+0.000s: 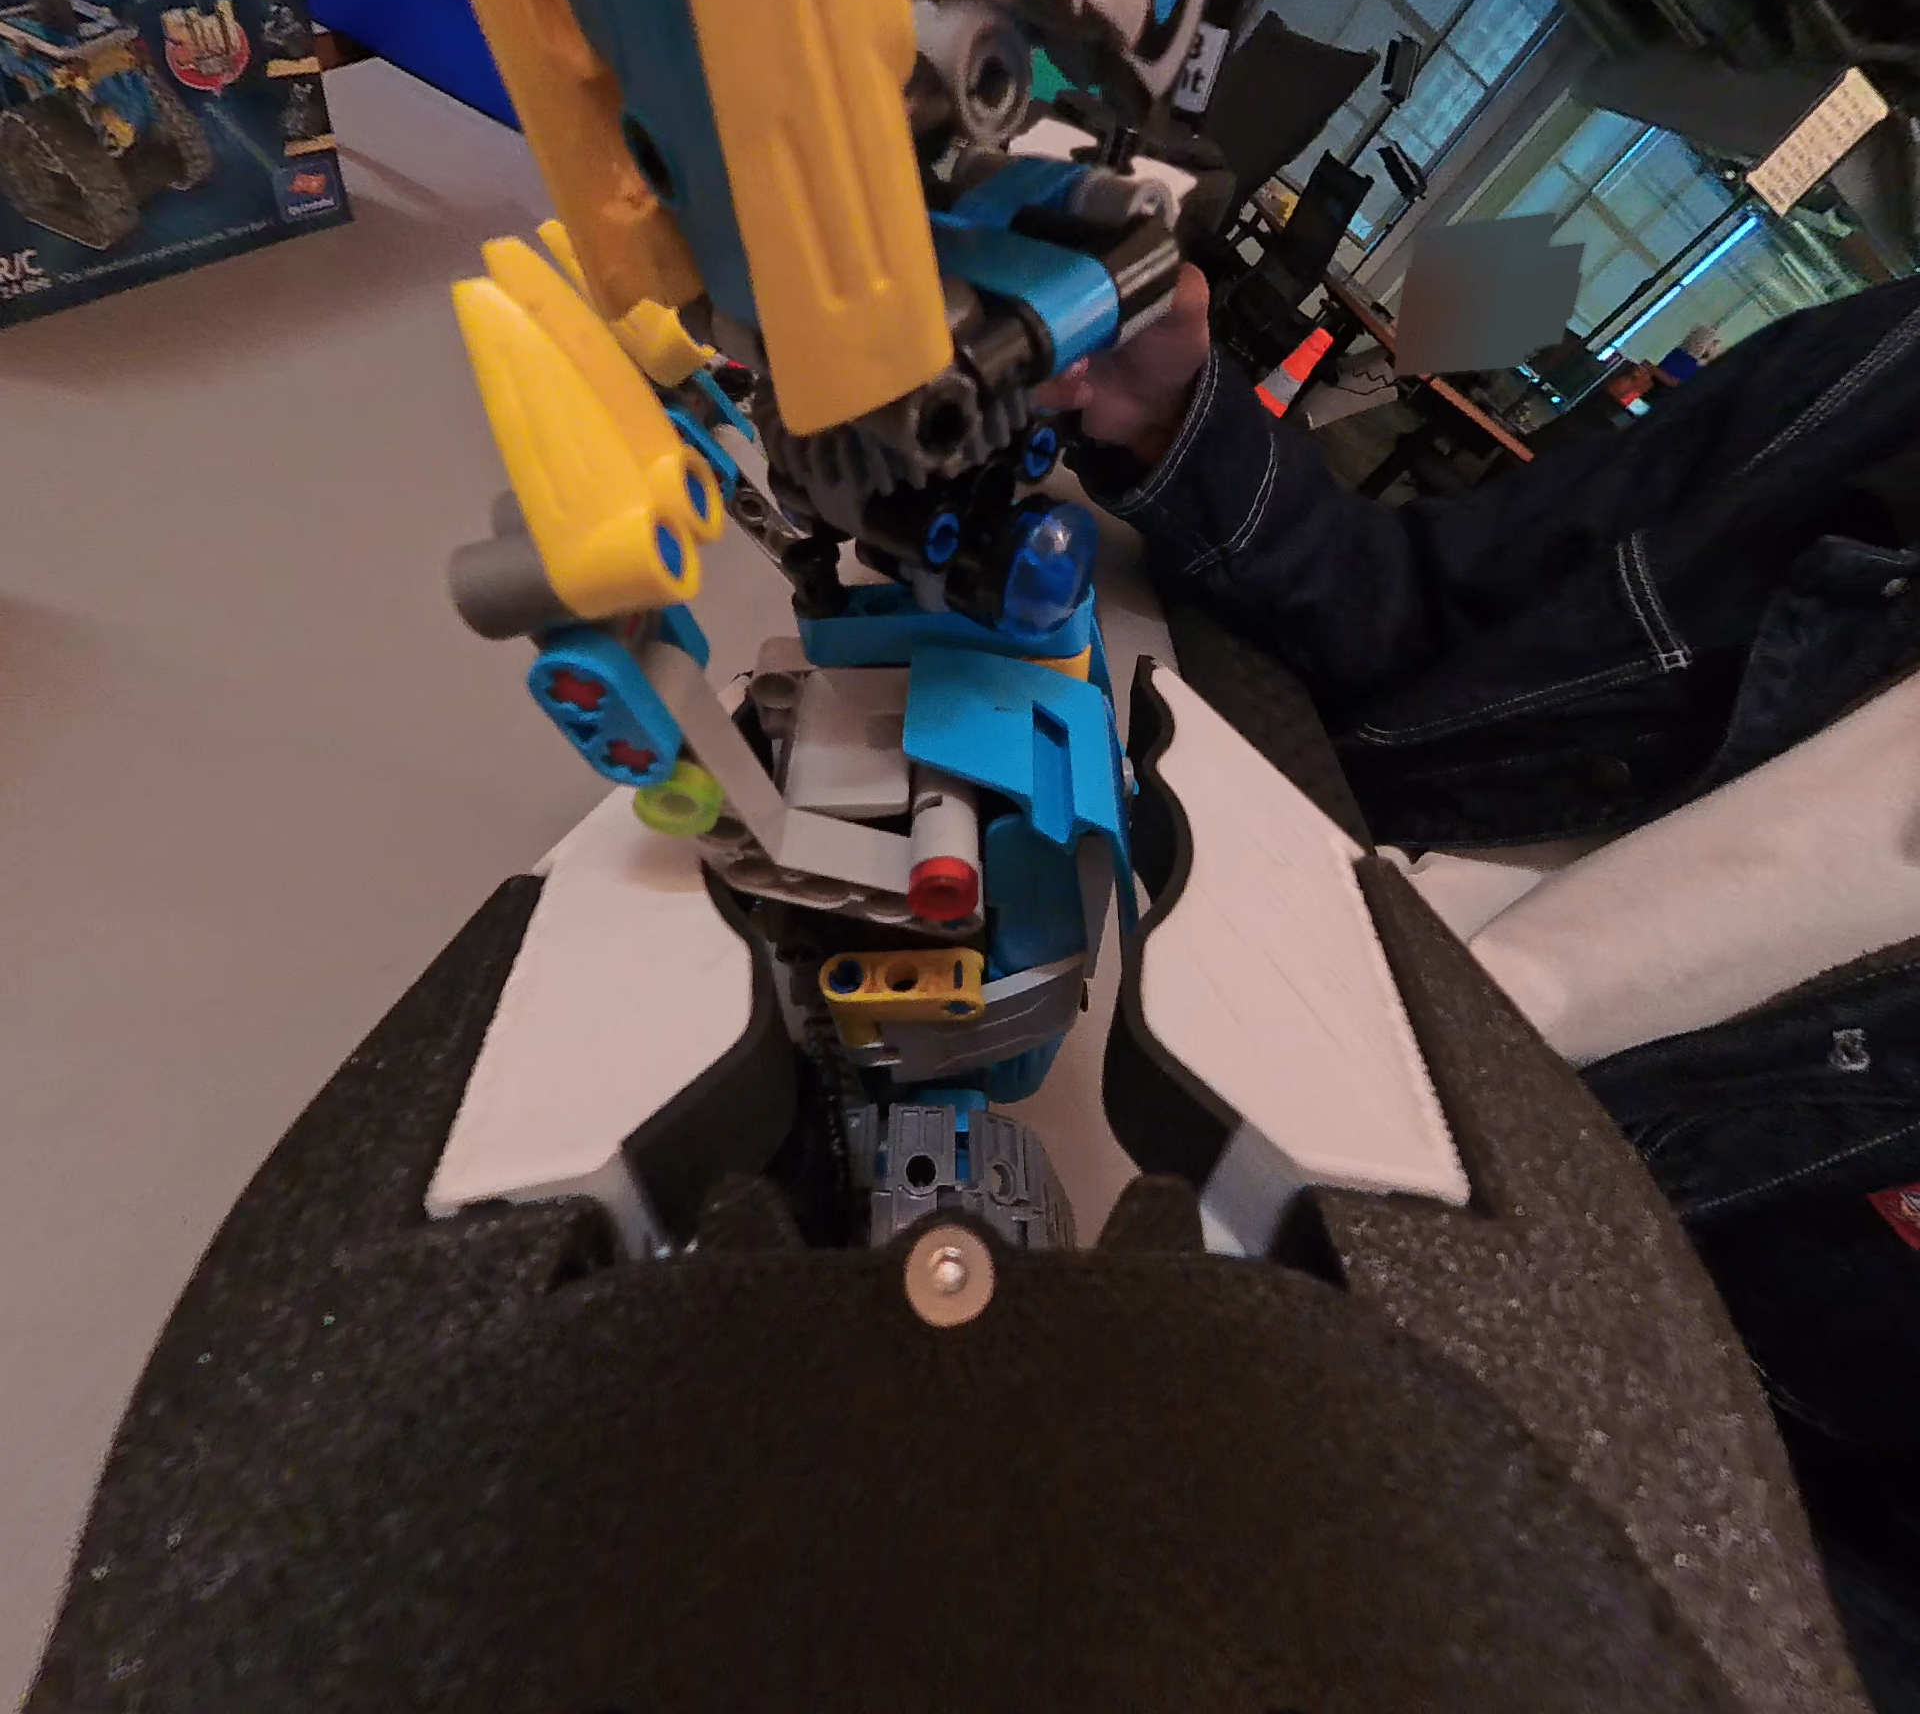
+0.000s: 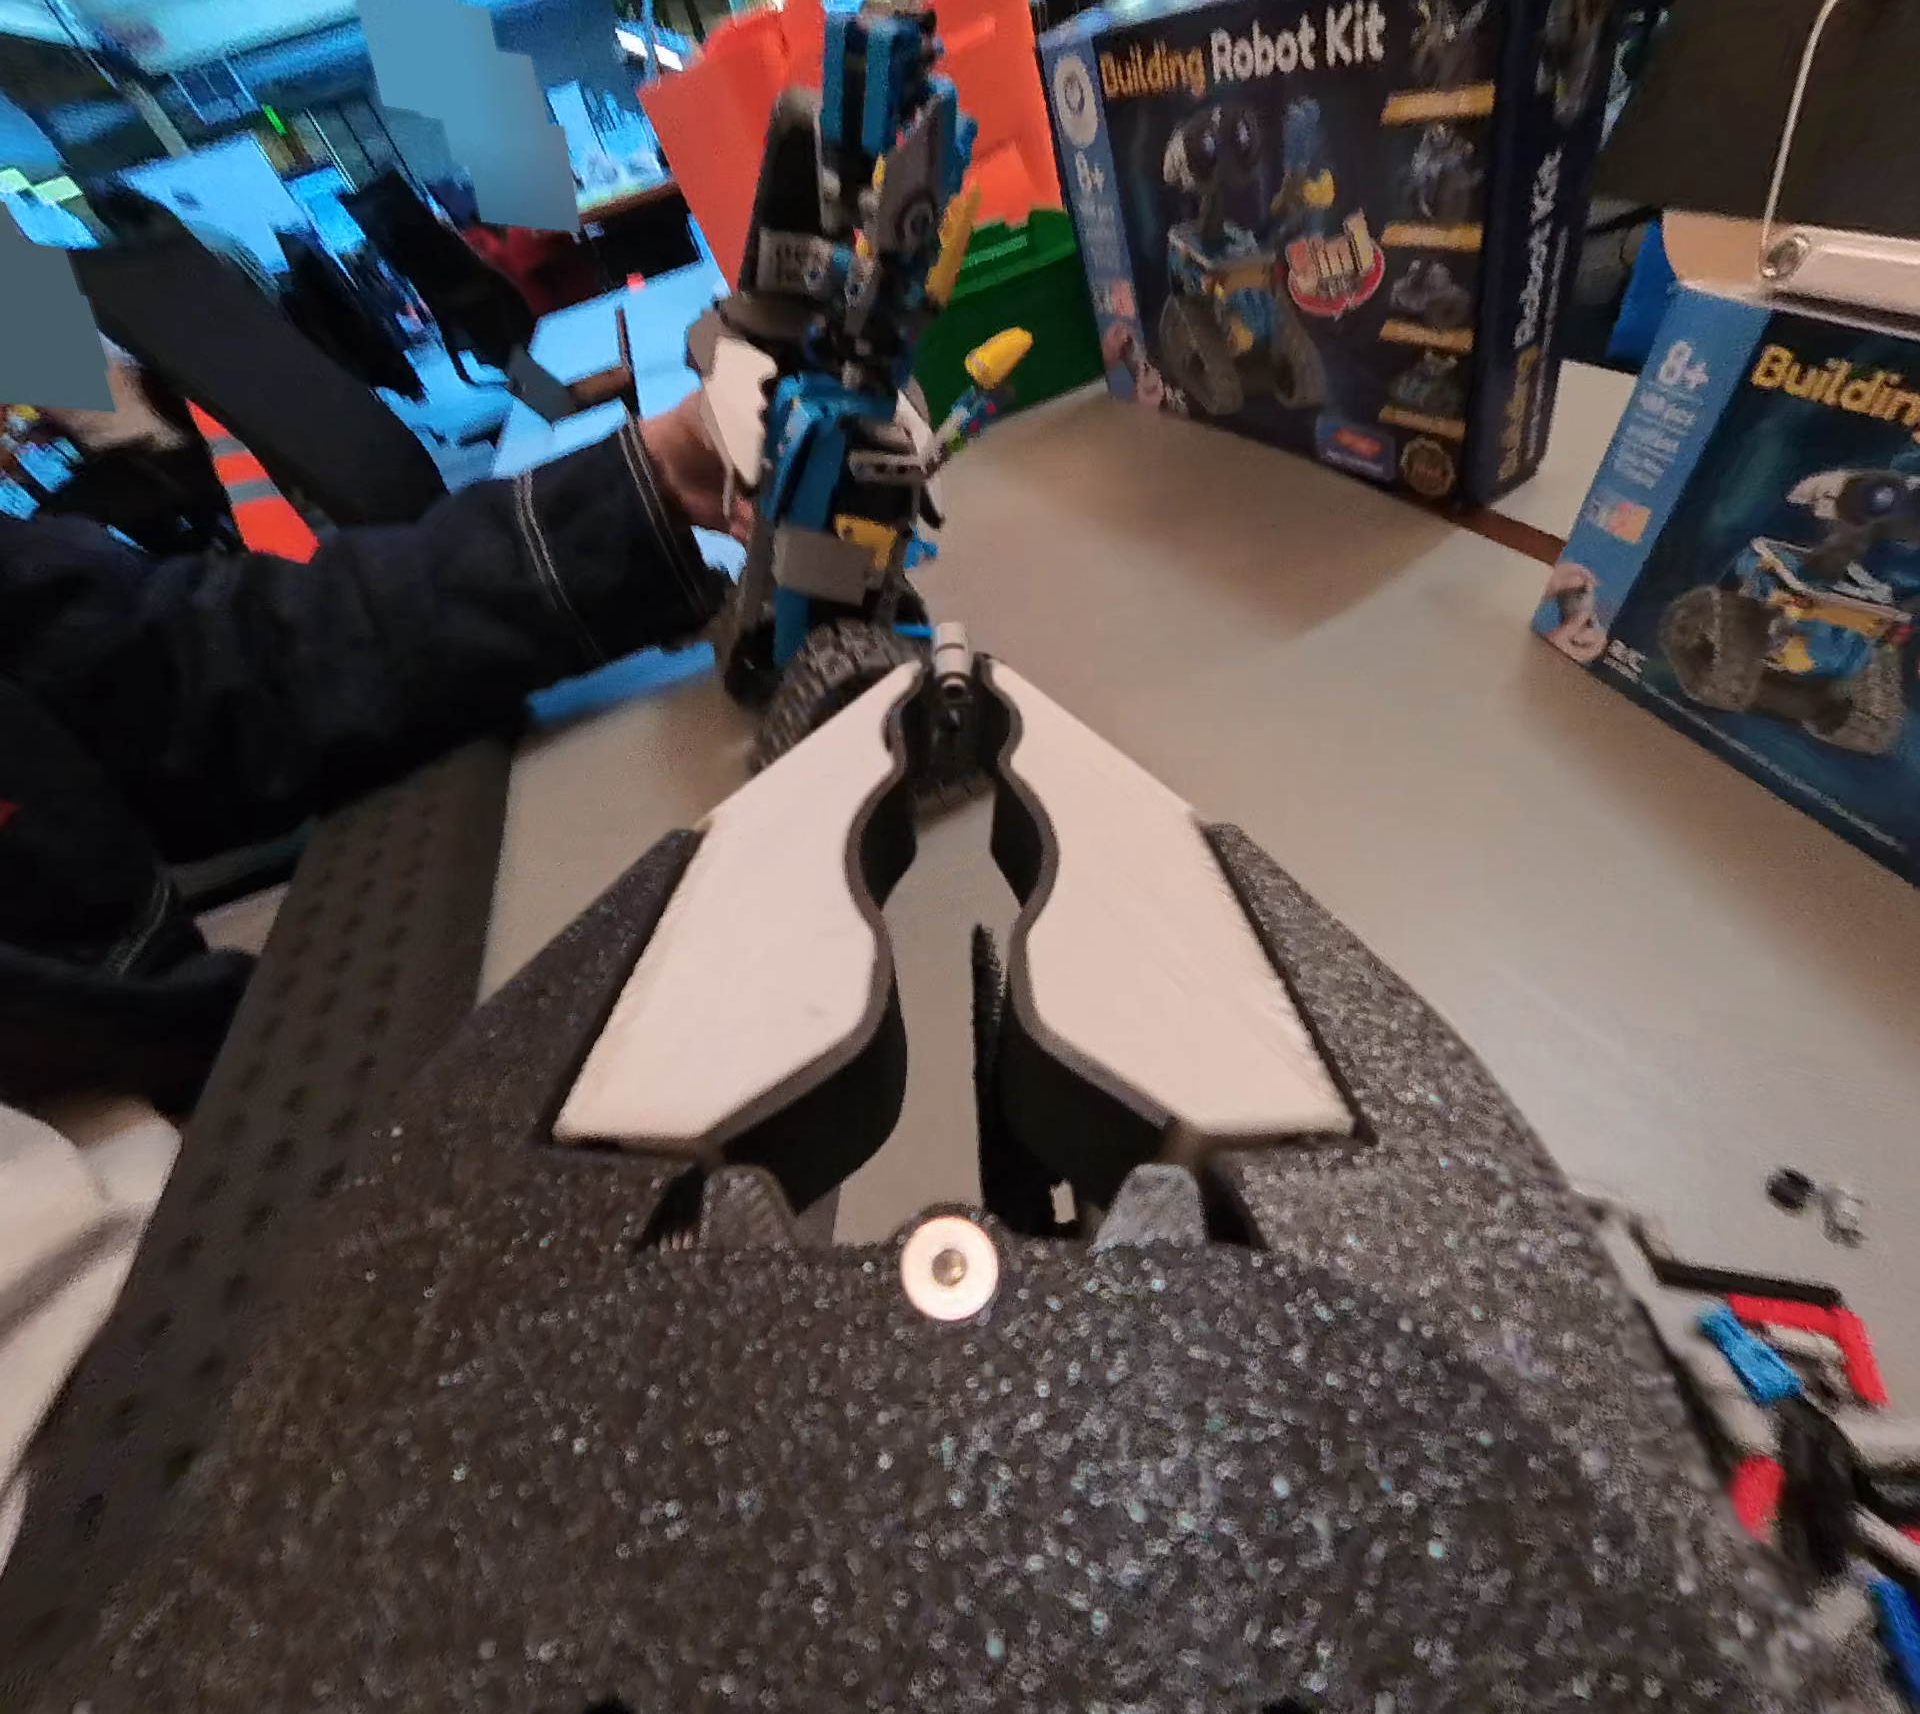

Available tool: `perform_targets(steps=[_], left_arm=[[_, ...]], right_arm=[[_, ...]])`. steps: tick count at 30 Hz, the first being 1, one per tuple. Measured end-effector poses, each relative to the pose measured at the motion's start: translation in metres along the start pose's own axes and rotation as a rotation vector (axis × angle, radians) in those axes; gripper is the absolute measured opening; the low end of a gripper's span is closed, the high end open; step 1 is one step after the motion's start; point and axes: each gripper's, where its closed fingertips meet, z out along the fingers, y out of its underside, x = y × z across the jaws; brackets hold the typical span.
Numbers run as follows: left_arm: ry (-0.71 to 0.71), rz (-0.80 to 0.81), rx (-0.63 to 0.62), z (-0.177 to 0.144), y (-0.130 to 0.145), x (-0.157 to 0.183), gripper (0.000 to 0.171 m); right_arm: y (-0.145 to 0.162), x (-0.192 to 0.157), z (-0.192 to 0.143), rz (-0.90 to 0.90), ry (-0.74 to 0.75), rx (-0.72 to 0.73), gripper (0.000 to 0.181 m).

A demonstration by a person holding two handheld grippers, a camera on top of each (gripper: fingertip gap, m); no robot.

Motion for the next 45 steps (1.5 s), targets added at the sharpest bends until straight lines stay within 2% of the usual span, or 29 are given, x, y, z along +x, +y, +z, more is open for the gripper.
perform_targets(steps=[1, 2, 4, 6, 12, 16, 18, 20, 21, 23, 26, 28, 29, 31, 35, 36, 39, 42, 45], left_arm=[[-0.018, -0.002, 0.004, 0.001, -0.001, -0.002, 0.068], [-0.038, -0.008, 0.015, 0.002, -0.003, -0.005, 0.068], [-0.085, -0.031, 0.057, 0.006, -0.009, -0.012, 0.069], [-0.12, -0.046, 0.086, 0.017, -0.014, -0.016, 0.069], [-0.226, -0.127, 0.178, 0.069, -0.03, -0.021, 0.071], [-0.286, -0.145, 0.273, 0.091, -0.036, -0.015, 0.074], [-0.242, -0.157, 0.292, 0.09, -0.036, -0.005, 0.079], [-0.214, -0.164, 0.335, 0.074, -0.038, 0.0, 0.08], [-0.221, -0.151, 0.339, 0.063, -0.035, 0.001, 0.079], [-0.26, -0.08, 0.316, 0.045, -0.028, 0.001, 0.062], [-0.357, 0.063, 0.276, 0.03, -0.022, 0.0, 0.043], [-0.435, 0.185, 0.254, 0.024, -0.024, 0.002, 0.04], [-0.495, 0.268, 0.251, 0.021, -0.028, 0.004, 0.037], [-0.615, 0.442, 0.224, 0.02, -0.033, 0.007, 0.029], [-0.848, 0.741, 0.096, 0.022, -0.031, 0.005, 0.03], [-0.88, 0.782, 0.081, 0.021, -0.031, 0.006, 0.024], [-0.925, 0.852, 0.043, 0.019, -0.026, 0.011, 0.024], [-0.976, 0.89, 0.028, 0.016, -0.025, 0.013, 0.025], [-1.083, 0.919, 0.096, 0.0, -0.032, 0.022, 0.02]], right_arm=[[0.009, 0.007, -0.005, -0.011, 0.026, -0.053, 0.005], [0.026, 0.026, -0.014, -0.022, 0.119, -0.154, 0.006], [0.062, 0.083, -0.055, -0.111, 0.449, -0.39, 0.006], [0.082, 0.095, -0.084, -0.129, 0.523, -0.535, 0.006], [0.119, 0.103, -0.139, -0.058, 0.603, -0.743, 0.006], [0.125, 0.11, -0.151, -0.043, 0.638, -0.744, 0.013], [0.123, 0.113, -0.155, -0.03, 0.655, -0.726, 0.018], [0.115, 0.117, -0.159, -0.057, 0.693, -0.696, 0.017], [0.106, 0.116, -0.155, -0.067, 0.688, -0.654, 0.018], [0.074, 0.105, -0.125, -0.081, 0.617, -0.486, 0.019], [0.013, 0.05, -0.038, -0.056, 0.3, -0.136, 0.039], [-0.003, 0.012, 0.013, 0.007, 0.141, -0.003, 0.058], [-0.002, -0.005, 0.036, 0.014, 0.086, 0.005, 0.068], [0.003, -0.015, 0.067, -0.06, 0.147, -0.016, 0.077], [0.002, -0.013, 0.092, -0.187, 0.316, -0.05, 0.086], [0.002, -0.009, 0.095, -0.176, 0.356, -0.055, 0.087], [0.004, -0.009, 0.101, -0.118, 0.373, -0.059, 0.088], [0.008, -0.015, 0.104, -0.057, 0.339, -0.07, 0.077], [0.009, -0.015, 0.103, -0.065, 0.364, -0.086, 0.076]])
